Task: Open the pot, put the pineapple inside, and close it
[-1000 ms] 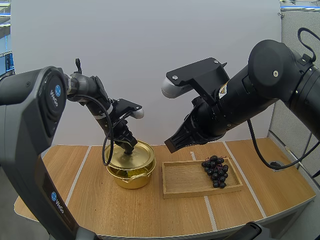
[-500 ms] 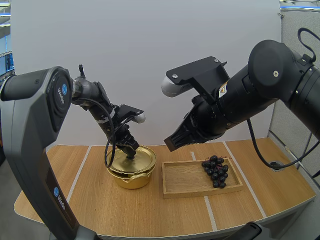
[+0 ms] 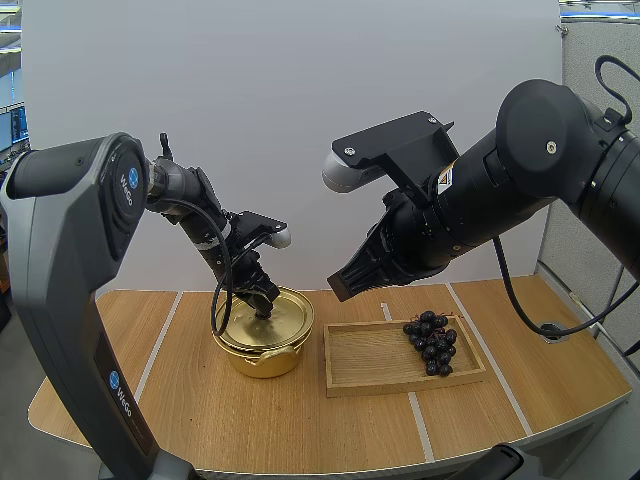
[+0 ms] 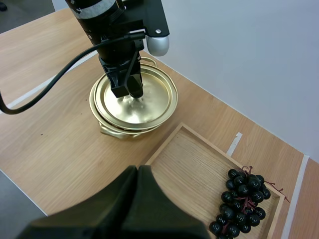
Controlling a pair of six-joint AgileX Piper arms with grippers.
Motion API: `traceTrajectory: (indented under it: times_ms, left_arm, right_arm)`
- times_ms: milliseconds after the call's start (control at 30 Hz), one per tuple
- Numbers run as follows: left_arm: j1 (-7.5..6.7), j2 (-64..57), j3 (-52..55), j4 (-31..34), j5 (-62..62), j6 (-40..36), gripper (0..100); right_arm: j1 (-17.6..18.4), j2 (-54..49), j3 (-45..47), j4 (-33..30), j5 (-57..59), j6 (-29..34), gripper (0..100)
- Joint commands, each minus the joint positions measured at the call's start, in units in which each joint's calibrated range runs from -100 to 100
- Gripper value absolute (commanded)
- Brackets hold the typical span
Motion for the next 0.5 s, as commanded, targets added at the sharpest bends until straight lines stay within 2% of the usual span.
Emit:
traceTrajectory:
  times_ms: [0, 467]
  left_arm:
    - [-0.27, 0.97, 0.05, -1.27, -0.72, -0.05, 0]
    - [-0.27, 0.97, 0.05, 0.66, 6.67, -0.25, 0]
  right_arm:
    - [-0.25, -0.20, 0.10, 0.15, -2.50, -0.19, 0]
    - [-0.25, -0.20, 0.10, 0.15, -2.50, -0.19, 0]
